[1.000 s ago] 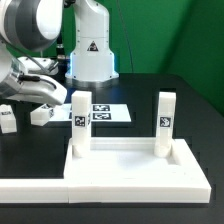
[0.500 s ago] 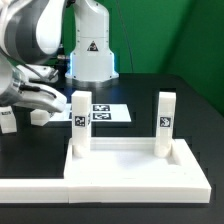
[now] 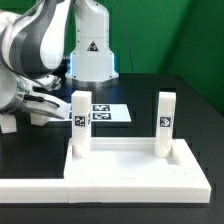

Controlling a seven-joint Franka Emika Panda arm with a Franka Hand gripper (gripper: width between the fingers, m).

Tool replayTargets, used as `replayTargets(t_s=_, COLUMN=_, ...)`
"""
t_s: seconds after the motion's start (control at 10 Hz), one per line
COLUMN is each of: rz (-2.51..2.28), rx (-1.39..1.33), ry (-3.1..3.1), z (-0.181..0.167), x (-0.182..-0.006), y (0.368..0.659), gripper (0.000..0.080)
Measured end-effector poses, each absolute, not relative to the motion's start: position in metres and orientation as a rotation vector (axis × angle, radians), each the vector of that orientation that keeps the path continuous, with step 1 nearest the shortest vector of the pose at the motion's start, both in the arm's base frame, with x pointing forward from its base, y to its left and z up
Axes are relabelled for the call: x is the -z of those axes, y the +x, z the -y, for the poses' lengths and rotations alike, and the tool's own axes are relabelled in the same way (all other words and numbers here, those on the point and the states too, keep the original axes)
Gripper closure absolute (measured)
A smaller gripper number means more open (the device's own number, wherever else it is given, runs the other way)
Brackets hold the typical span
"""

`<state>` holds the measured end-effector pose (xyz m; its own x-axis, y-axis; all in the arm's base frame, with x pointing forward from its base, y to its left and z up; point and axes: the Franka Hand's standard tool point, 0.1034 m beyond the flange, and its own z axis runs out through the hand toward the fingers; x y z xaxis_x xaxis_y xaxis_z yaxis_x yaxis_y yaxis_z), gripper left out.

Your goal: Assemble desk

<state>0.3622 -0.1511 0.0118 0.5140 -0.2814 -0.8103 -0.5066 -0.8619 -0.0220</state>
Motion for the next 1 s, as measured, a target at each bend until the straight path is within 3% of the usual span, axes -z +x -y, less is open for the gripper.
replayTargets(t_s=0.1, rz=-0.666, rx=-1.269, ry=-2.502, z=0.151, x=-0.012, y=0.362, gripper=0.0284)
replayTargets(t_s=0.3, rz=-0.666, rx=-1.269, ry=-2.502, z=0.151, x=-0.012, y=0.362, gripper=0.0513)
replayTargets(t_s=0.9, rz=-0.656, rx=-1.273, ry=-2.513, z=0.153, x=-0.015, y=0.364, gripper=0.0512)
replayTargets(t_s=1.0, rz=-0.601, rx=-1.250, ry=-2.578, z=0.162, x=-0.035, y=0.381, gripper=0.0512)
